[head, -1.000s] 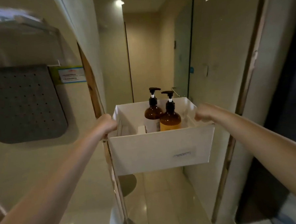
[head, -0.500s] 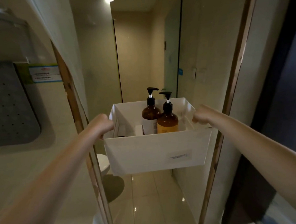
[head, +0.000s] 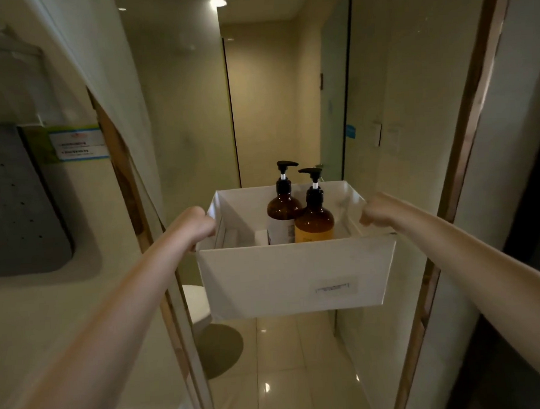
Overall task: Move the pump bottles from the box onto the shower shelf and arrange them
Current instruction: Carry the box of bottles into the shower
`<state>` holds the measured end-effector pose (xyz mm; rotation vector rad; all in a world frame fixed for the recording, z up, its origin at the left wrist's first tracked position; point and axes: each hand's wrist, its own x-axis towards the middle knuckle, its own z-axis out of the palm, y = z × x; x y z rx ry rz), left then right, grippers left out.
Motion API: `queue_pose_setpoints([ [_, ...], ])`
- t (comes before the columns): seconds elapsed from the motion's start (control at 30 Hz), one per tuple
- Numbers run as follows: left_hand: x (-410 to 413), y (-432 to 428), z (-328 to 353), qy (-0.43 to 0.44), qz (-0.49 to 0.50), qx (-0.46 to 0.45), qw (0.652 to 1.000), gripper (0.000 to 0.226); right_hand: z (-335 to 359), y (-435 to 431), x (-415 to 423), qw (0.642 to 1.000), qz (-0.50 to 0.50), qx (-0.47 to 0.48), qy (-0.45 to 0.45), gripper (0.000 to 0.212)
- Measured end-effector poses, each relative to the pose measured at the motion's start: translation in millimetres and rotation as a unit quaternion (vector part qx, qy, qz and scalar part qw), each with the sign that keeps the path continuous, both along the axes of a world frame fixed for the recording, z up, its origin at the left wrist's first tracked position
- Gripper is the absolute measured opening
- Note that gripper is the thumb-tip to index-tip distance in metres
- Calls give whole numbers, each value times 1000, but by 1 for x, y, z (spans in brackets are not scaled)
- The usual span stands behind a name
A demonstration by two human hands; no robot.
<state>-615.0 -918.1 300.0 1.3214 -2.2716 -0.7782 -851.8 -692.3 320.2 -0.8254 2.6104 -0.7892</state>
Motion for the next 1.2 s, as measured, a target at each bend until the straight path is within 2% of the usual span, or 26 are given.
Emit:
queue_pose_setpoints([
  [0.23, -40, -40, -9, 15, -10, 17, 1000, 8, -5, -45, -39, 1000, -8, 8, 20, 31],
  [0.43, -77, -94, -3, 3, -36, 13, 999, 12, -10, -93, -72, 1000, -28, 3, 7, 32],
  [0.53, -95, -121, -2, 16, -42, 18, 999, 2, -9, -122, -88, 999, -30, 8, 21, 35],
  [0.6, -109, -140, -2, 23, -40, 30, 998, 13, -8, -142, -99, 999, -31, 13, 31, 36],
  [0.7, -125, -168, -1, 40, -39, 34, 998, 6, -6, -171, -114, 998, -42, 19, 43, 32],
  [0.83, -144, -205, -5, 53, -59, 43, 996, 17, -5, -203, -133, 997, -58, 15, 39, 34],
  [0.93, -161, -231, -7, 49, -57, 44, 996, 12, -8, -227, -153, 998, -54, -4, 16, 32],
  [1.1, -192, -270, -10, 33, -52, 36, 997, 6, -13, -271, -188, 999, -26, 10, 30, 33],
  [1.2, -214, -297, -14, 39, -50, 40, 997, 15, -16, -298, -211, 999, -21, 16, 27, 35],
])
